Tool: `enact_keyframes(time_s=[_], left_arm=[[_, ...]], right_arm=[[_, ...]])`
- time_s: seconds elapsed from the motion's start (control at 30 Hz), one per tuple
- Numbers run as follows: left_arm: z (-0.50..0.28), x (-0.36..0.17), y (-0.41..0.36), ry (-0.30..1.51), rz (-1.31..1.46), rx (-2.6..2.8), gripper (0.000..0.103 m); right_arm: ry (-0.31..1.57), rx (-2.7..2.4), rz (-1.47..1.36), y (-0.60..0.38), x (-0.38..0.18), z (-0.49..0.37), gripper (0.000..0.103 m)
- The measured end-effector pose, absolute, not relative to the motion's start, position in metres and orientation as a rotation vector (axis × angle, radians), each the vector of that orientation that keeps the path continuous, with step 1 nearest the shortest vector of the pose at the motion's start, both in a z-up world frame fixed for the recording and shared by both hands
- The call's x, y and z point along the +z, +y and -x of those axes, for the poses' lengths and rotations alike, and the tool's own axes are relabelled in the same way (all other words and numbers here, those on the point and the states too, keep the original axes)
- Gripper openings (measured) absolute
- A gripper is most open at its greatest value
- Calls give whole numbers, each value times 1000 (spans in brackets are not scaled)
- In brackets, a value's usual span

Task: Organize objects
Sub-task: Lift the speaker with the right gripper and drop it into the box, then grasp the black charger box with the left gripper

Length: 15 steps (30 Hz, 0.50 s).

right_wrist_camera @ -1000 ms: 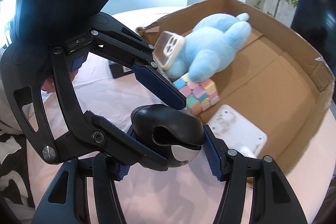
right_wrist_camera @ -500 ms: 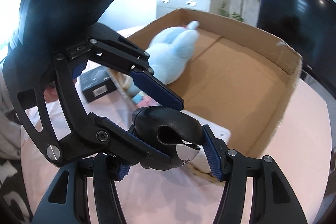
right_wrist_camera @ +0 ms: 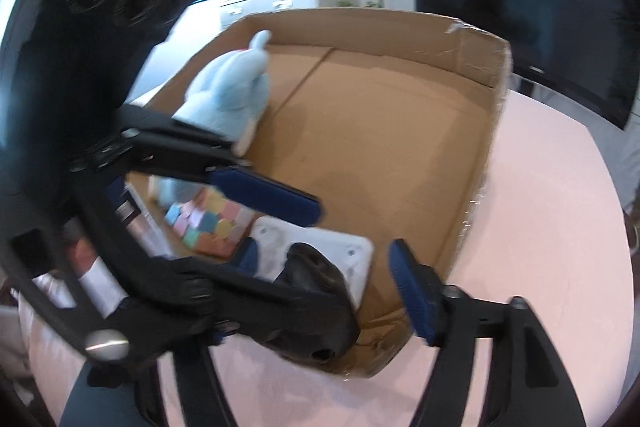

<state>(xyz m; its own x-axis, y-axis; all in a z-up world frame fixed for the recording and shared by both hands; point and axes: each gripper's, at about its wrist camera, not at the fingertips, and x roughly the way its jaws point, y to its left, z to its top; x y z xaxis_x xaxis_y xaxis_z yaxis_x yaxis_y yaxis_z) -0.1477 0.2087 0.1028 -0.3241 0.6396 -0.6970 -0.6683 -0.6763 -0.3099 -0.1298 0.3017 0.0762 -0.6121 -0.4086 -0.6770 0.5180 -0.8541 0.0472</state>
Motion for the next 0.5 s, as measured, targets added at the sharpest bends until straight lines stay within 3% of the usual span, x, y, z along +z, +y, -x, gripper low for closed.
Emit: enact_keyframes(time_s=[0.07, 0.17, 0.33, 0.5], left_arm=[[140, 109, 200, 28, 1031, 2095, 79], [121, 123, 179, 10, 982, 2145, 83], [90, 137, 112, -57, 983, 2270, 101], [57, 132, 27, -113, 1003, 2441, 102]], right_arm=[[187, -2439, -953, 305, 80, 131, 83], [174, -2446, -929, 306, 87, 128, 87], [216, -2461, -901, 292, 103, 116, 101], [335, -2422, -843, 258, 112, 104, 102]])
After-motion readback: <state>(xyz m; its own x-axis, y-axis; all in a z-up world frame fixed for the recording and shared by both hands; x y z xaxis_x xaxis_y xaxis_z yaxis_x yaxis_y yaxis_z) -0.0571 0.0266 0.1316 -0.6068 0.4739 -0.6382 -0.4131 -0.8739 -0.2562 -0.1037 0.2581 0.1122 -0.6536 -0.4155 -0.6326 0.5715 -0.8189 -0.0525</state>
